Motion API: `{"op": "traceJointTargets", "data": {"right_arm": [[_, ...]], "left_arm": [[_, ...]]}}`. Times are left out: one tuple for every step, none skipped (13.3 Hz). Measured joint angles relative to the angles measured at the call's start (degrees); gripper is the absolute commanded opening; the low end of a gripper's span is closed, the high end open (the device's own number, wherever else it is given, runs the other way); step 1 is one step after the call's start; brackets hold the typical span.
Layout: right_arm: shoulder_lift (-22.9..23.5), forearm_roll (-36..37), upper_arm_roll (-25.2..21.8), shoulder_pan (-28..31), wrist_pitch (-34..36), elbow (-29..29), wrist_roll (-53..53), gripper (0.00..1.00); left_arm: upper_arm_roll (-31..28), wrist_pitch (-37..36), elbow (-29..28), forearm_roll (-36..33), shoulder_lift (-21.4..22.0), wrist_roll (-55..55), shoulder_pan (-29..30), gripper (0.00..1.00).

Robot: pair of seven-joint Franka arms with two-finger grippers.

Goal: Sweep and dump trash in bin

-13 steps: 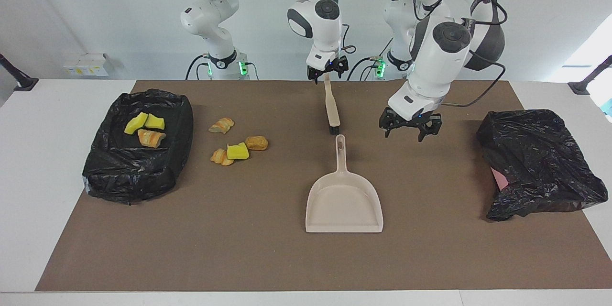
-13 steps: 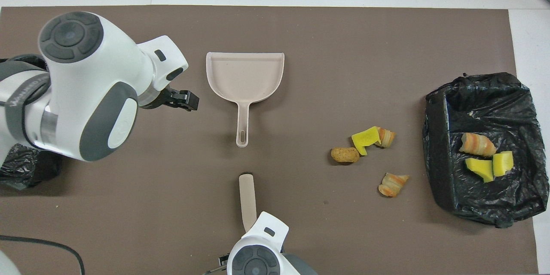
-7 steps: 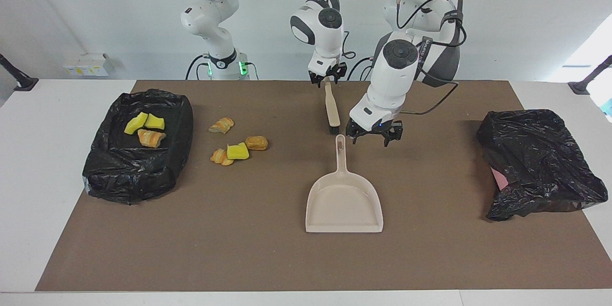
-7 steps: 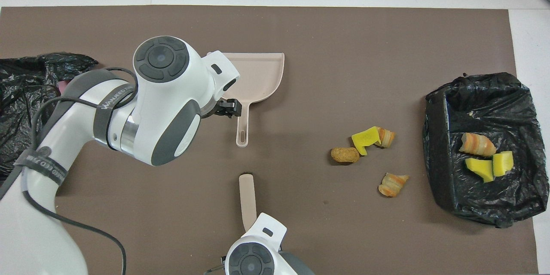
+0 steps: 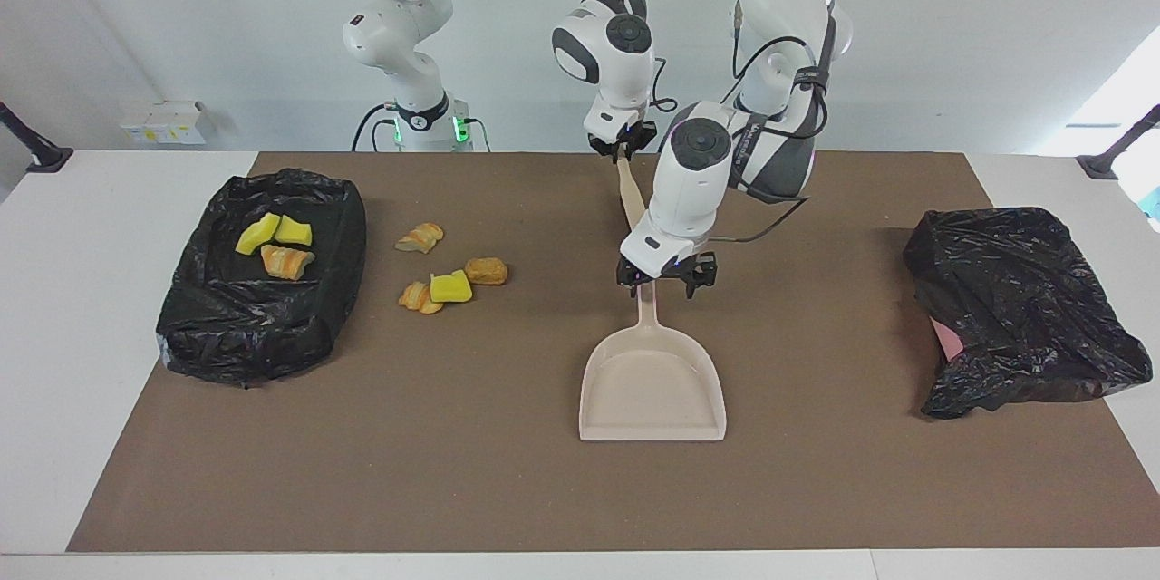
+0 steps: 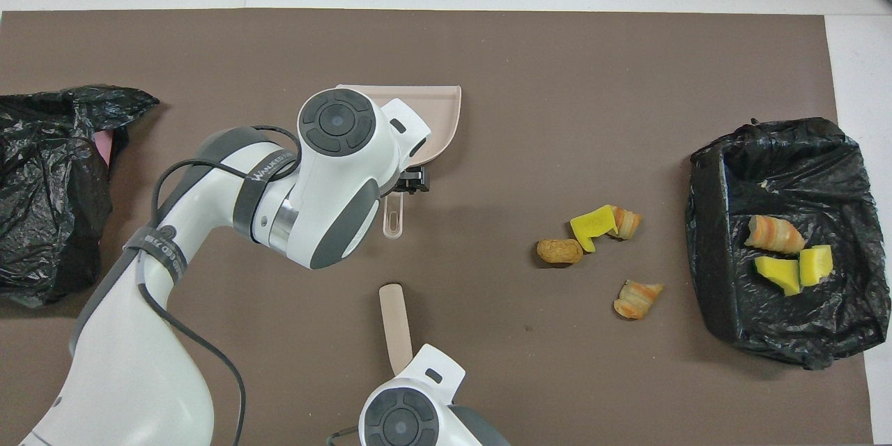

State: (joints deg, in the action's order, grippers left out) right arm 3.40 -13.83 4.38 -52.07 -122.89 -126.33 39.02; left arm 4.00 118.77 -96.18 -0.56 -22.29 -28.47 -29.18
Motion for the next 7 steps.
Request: {"op": "traceJointTargets", "data": {"right_arm": [[-0.6,1.0,-0.2,0.4,2.1,0.6,0.0,0.00],[-1.8,3.0,-0.3,1.8,4.8,1.1,0.0,0.00],[-3.4,5.1,-0.4,3.6,7.3,1.2,0.0,0.00],[-5.1,7.2,-0.4,5.9,9.7,1.2,0.0,0.00],[-7.0,9.1,-0.5,9.0,12.0,1.2,-0.5,0.00],[-8.2,10.0,-0.5,11.6,13.3,1.1,-1.5,0.00],[-9.1,10.9,-0.6,14.4,14.1,1.0,-2.6,0.00]], "left_arm": [[0.0,0.3,0.0,0.0,-0.5,-0.2,-0.3,0.51],[0.0,0.5,0.0,0.0,-1.1,-0.3,-0.5,0.21],[0.0,0.5,0.0,0.0,-1.4,-0.3,-0.5,0.00],[0.0,0.5,-0.1,0.0,-1.6,-0.3,-0.5,0.00],[-0.1,0.5,-0.2,0.0,-1.9,-0.3,-0.5,0.00],[-0.2,0.5,-0.2,0.0,-1.9,-0.3,-0.5,0.00],[-0.4,0.5,-0.1,0.0,-1.9,-0.2,-0.4,0.00]]}}
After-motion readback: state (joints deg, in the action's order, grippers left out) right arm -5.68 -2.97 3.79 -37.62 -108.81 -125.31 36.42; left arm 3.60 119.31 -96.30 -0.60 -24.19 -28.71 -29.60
